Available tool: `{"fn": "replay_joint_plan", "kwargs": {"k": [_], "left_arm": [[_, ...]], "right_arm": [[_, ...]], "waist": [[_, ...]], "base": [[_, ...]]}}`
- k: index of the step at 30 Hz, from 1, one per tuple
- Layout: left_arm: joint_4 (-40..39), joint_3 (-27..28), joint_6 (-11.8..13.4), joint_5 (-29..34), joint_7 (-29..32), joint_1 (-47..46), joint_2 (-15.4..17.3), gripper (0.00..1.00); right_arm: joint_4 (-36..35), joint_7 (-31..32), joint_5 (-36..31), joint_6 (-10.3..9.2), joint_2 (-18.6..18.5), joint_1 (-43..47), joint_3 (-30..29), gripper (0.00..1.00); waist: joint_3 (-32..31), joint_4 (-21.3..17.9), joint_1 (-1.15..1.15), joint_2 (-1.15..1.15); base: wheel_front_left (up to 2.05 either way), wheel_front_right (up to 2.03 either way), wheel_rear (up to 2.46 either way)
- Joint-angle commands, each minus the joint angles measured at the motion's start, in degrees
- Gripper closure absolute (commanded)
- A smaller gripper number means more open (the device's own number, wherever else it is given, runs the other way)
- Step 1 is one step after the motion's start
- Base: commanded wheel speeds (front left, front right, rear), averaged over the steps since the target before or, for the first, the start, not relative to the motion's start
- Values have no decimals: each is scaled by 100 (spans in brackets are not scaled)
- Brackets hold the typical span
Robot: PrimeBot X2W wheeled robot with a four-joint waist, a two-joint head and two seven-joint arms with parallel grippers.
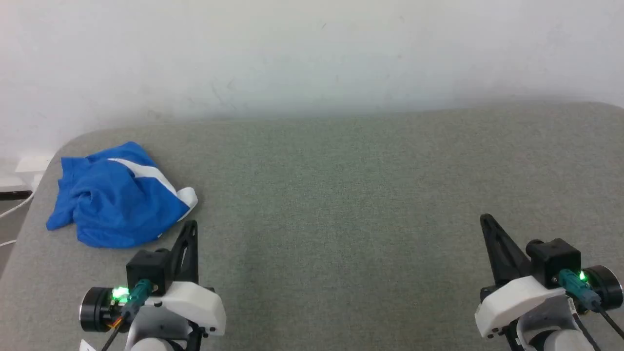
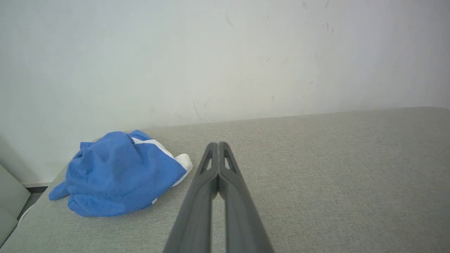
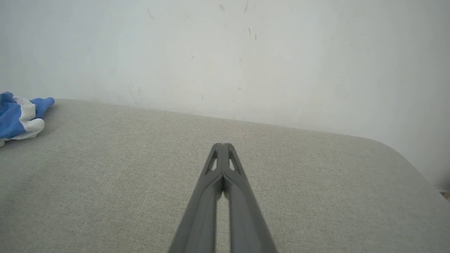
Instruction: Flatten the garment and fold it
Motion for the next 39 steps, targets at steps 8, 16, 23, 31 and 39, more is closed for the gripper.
{"fn": "replay_joint_plan", "kwargs": {"k": [8, 16, 23, 31, 39], "left_arm": [[-29, 26, 37, 37, 2, 35, -11, 100], [3, -5, -2, -2, -1, -1, 1, 0], [38, -39, 20, -28, -45, -17, 1, 0], [115, -92, 79, -79, -144, -68, 1, 0], [152, -107, 138, -133, -240, -90, 17, 0]], "right_arm": [[8, 4, -27, -12, 20, -85, 3, 100], [0, -1, 2, 0, -1, 5, 0, 0], [5, -33, 34, 0, -1, 0, 3, 0], [25, -90, 46, -1, 0, -11, 10, 0], [51, -140, 107, -2, 1, -29, 28, 0]], "waist": [[0, 0, 0, 0], [0, 0, 0, 0], [2, 7, 0, 0], [11, 114, 0, 0], [20, 368, 0, 0]], "base": [[0, 0, 0], [0, 0, 0], [0, 0, 0], [0, 0, 0], [0, 0, 0]]}}
